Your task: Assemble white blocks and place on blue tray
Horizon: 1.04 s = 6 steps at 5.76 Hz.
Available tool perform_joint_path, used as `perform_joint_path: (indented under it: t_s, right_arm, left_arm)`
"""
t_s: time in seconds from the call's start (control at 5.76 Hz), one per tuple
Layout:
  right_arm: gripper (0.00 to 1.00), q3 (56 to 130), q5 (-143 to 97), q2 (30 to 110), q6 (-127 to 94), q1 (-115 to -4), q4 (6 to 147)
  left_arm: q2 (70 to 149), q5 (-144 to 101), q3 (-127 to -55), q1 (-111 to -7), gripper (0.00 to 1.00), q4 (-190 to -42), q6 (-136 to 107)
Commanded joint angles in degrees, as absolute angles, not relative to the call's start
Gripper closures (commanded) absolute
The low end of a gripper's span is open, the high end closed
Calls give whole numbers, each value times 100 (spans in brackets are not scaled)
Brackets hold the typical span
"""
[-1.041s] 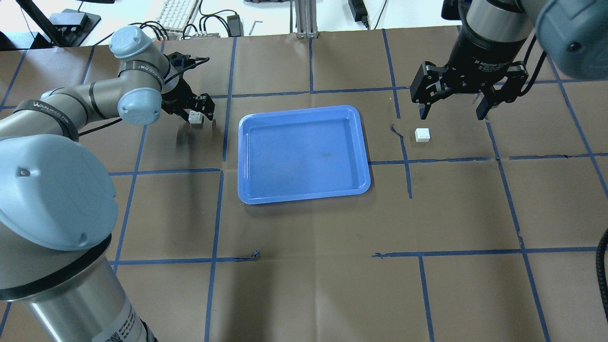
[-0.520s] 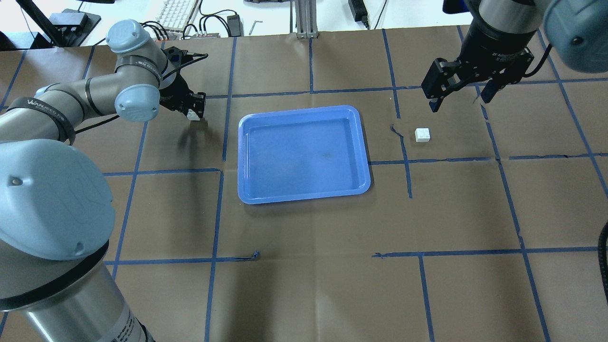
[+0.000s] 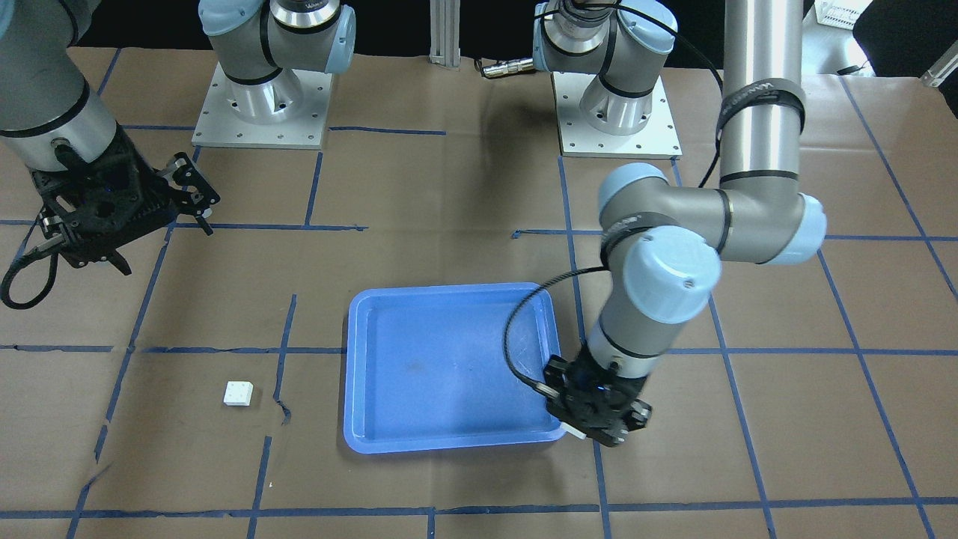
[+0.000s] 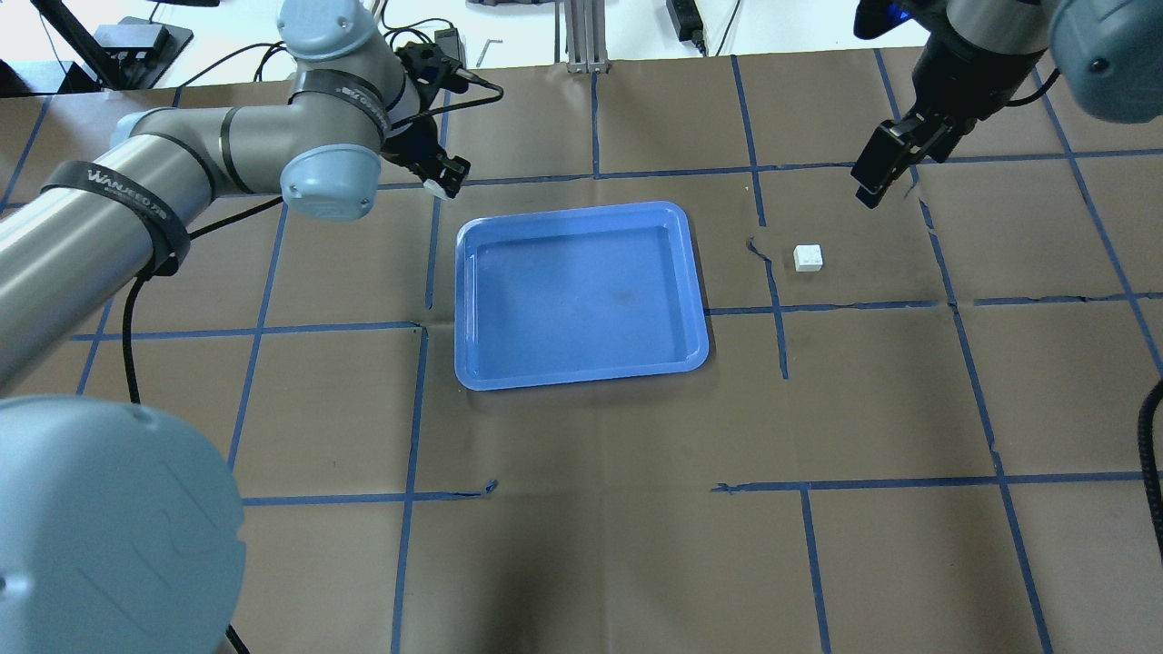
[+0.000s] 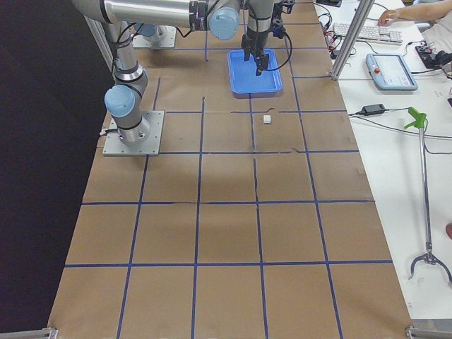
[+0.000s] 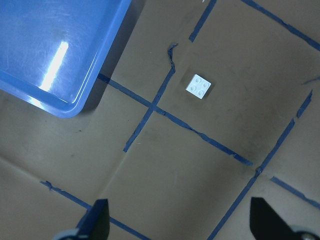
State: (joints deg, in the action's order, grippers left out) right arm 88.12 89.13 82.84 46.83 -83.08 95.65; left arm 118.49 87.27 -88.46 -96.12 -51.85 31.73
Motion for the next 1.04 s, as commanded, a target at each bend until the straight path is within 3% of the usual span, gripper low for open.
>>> perform_joint_path:
  t_s: [0.0,0.35,0.87]
  right_arm:
    - [0,8824,8703,8060,6923,-8087,9939]
    - [0,8842,8316,7805,8660,-7849,9940]
    - [0,8920,7035,7227,10375,-7410,9940]
  left_arm:
    - [11725,8902,-9330,-10377,100,-5255,4763]
    - [11794,8913,-9571,-10607,100,-5186,6374]
    - [12145,8886,-9615,-10723,96,-5002,6583]
